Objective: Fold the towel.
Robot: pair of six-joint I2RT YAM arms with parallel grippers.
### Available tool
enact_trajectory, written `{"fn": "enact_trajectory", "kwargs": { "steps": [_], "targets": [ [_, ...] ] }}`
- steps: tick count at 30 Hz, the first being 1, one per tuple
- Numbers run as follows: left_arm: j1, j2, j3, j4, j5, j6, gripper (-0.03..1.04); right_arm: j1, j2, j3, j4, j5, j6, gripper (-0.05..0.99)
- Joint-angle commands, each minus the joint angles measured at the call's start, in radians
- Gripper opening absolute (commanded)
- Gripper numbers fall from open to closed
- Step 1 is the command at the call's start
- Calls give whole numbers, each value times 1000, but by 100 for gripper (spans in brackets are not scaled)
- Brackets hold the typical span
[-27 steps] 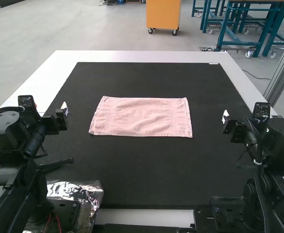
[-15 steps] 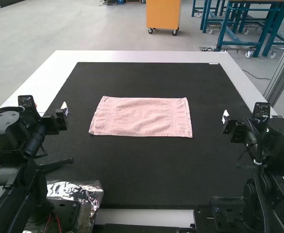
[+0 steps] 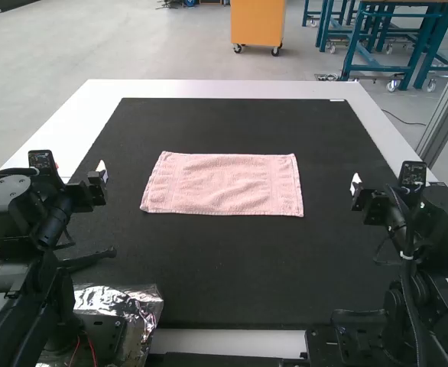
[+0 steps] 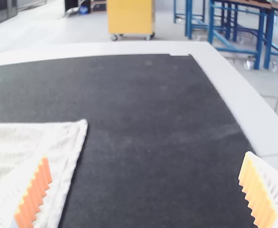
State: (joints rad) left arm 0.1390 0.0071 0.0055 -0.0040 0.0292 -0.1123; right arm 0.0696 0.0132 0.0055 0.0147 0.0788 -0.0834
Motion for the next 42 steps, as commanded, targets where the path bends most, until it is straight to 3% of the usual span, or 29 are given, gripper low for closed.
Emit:
{"fn": "enact_trajectory", "kwargs": {
  "steps": [1, 4, 6, 8, 10, 12, 14, 15, 16, 17, 18, 19, 23, 25, 28, 30, 31, 36, 39, 42],
  "targets": [
    [2, -7, -7, 4, -2, 10, 97, -7, -10, -7, 4, -5, -7, 91],
    [2, -7, -6, 18, -2, 10, 97, -10, -10, -7, 33, -4, -7, 91],
    [4, -7, -6, 78, -2, 28, 97, -10, -10, -7, 142, -2, -32, 91],
    [5, -7, -6, 148, -3, 94, 97, -11, -10, -7, 220, 4, -98, 91],
    [5, -7, -6, 165, -12, 160, 96, -7, -10, -7, 284, 7, -190, 91],
    [2, -6, -6, 188, -29, 177, 96, -2, -12, -7, 307, 4, -325, 91],
    [1, -7, -6, 220, -26, 329, 96, 2, -10, -7, 298, -2, -391, 91],
    [-1, -7, -6, 226, -26, 372, 96, 2, -10, -7, 297, -10, -420, 91],
    [-3, -7, -6, 231, -26, 382, 96, 2, -10, -7, 269, -59, -444, 91],
    [-4, -7, -6, 239, -17, 395, 96, 6, -10, -7, 249, -131, -549, 91],
    [-6, -7, -6, 242, -2, 399, 96, 7, -12, -7, 248, -148, -612, 91],
    [-6, -7, -6, 263, 1, 401, 96, 7, -12, -9, 260, -146, -599, 91],
    [-4, -4, 36, 374, -20, 396, 95, -2, -5, 27, 341, -126, -487, 91],
    [-7, 17, 113, 331, -18, 381, 95, -7, 18, 91, 334, -128, -431, 91],
    [-16, 139, 248, 306, -26, 304, 95, -10, 120, 232, 294, -116, -314, 91],
    [-21, 275, 358, 262, -23, 249, 96, -10, 220, 340, 234, -114, -211, 91],
    [-29, 355, 418, 225, -18, 197, 96, -10, 278, 389, 211, -114, -156, 91],
    [-56, 781, 672, -19, -5, 74, 95, -2, 553, 567, 59, -134, 25, 91],
    [-79, 964, 768, -119, -5, 68, 94, -2, 720, 634, -39, -191, 89, 91],
    [-101, 1079, 803, -163, -8, 42, 93, 1, 875, 682, -114, -221, 97, 91]
  ]
}}
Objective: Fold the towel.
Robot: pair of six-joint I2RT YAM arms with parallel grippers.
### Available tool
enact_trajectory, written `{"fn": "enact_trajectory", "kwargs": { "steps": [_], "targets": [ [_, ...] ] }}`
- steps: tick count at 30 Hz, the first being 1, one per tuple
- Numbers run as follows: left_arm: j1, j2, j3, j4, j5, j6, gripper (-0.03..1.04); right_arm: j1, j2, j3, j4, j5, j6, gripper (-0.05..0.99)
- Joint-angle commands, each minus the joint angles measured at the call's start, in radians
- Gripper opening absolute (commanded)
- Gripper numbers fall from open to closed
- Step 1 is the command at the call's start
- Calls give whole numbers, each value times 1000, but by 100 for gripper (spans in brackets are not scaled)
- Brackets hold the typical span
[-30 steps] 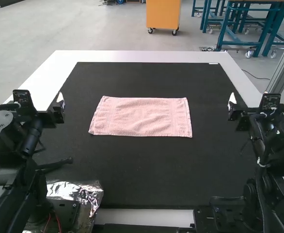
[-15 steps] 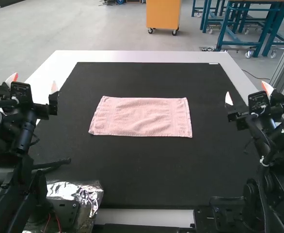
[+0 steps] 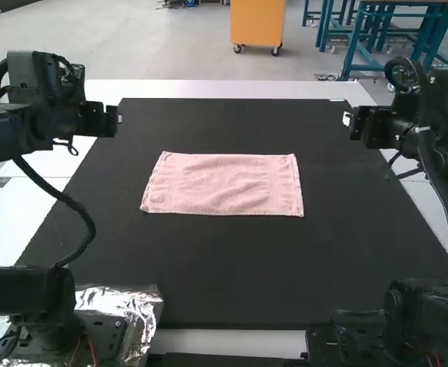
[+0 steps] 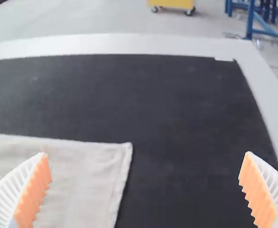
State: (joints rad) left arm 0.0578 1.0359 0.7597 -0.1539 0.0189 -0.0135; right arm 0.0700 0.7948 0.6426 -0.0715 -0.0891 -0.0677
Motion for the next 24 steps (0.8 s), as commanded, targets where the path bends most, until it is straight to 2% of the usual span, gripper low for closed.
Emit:
{"fn": "enact_trajectory", "kwargs": {
  "steps": [1, 8, 9, 10, 12, 17, 24],
  "targets": [
    [-26, 84, 52, -24, 3, -65, 94, 1, 147, 55, -53, -64, 83, 91],
    [-58, 279, 67, -16, 23, -86, 94, 7, 475, 111, -79, -92, 80, 91],
    [-61, 306, 69, -1, 23, -91, 94, 7, 515, 117, -77, -146, 82, 91],
    [-62, 331, 69, 14, 23, -92, 94, 2, 549, 124, -74, -173, 91, 91],
    [-65, 378, 66, 57, 23, -98, 94, 8, 610, 141, -45, -201, 108, 91],
    [-73, 524, 104, 111, 19, -95, 94, 33, 753, 210, 22, -179, 103, 91],
    [-73, 693, 205, 169, 19, -80, 94, 96, 925, 330, 65, -97, 48, 91]
  ]
}}
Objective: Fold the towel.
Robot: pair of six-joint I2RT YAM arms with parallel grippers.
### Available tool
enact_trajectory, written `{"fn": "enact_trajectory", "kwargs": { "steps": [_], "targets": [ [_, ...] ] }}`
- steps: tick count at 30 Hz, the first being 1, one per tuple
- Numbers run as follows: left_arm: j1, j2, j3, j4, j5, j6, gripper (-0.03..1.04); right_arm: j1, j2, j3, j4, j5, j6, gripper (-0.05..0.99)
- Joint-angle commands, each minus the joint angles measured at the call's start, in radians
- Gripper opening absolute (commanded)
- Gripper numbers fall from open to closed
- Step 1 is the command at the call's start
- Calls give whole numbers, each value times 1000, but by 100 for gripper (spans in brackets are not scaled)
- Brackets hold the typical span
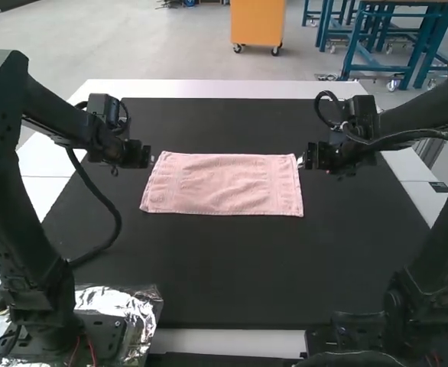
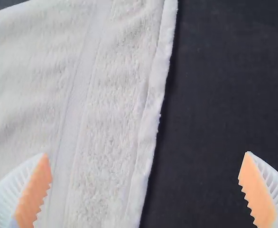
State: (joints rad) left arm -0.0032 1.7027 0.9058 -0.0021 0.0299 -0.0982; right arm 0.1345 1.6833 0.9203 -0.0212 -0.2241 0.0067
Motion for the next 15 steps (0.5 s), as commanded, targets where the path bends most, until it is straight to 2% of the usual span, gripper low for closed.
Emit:
{"fn": "enact_trajectory", "kwargs": {
  "steps": [1, 15],
  "targets": [
    [-12, 46, 74, 19, 7, 8, 94, 40, 58, 69, 18, 45, -28, 91],
    [-20, 276, 234, 67, -2, 55, 94, 60, 319, 258, 50, 77, -80, 91]
  ]
}}
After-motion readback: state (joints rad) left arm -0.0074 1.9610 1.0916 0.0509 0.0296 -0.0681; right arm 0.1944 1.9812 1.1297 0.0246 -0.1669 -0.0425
